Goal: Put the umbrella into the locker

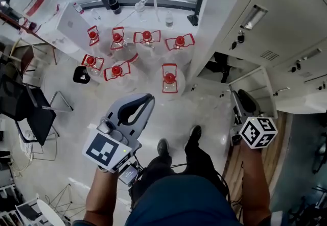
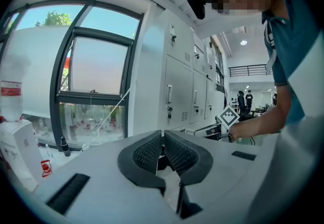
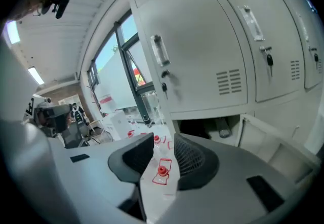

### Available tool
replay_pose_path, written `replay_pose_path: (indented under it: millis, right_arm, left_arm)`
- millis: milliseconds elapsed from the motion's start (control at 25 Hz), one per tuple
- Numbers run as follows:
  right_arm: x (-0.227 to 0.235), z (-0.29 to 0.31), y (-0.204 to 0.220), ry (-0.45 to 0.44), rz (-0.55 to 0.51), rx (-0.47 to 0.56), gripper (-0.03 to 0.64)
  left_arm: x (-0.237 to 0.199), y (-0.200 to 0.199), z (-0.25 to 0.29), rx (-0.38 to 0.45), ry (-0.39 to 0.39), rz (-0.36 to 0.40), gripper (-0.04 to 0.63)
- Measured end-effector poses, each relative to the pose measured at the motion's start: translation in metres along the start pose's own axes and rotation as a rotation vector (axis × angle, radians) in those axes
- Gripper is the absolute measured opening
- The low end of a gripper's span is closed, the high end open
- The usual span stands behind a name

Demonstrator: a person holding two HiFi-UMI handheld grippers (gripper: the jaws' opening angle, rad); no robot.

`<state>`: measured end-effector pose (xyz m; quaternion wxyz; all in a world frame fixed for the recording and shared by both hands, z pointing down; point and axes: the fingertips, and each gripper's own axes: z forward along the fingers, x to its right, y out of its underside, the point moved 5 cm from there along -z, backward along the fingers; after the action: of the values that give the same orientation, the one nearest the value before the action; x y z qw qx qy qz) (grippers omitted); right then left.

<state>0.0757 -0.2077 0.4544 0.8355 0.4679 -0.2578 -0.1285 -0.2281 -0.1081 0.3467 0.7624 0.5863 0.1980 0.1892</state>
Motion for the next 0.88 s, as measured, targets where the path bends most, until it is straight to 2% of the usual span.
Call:
replay_pose_path:
  millis: [160,280,400,640,880]
  right_arm:
    - [-0.040,-0.038,-0.050,-0.068,-0.085,0.090,0.125]
    - [-0.065,-0.067,-0.077,-0.115,-0.149,0.141,0.117]
    - [-0.087,-0.097,-0.098,-0.140,-0.176,0.186,0.108]
    - [-0.117,-0.145,-0.122,-0.153,-0.195,0.246,0.086]
    - [-0.131,-0.174,-0.126,-0.136,-0.187,0.271,0.071]
  left_arm:
    - [0.011,-0.031,-0.017,0.067,0.018,0.018,0.035]
    - [0.021,-0.046,-0.031,0.072,0.029,0.044,0.035]
    - [0.032,-0.060,-0.044,0.111,0.047,0.053,0.035]
    - [0.047,-0.077,-0.060,0.149,0.078,0.071,0.035]
    - [0.054,-0.083,-0.073,0.169,0.102,0.074,0.035]
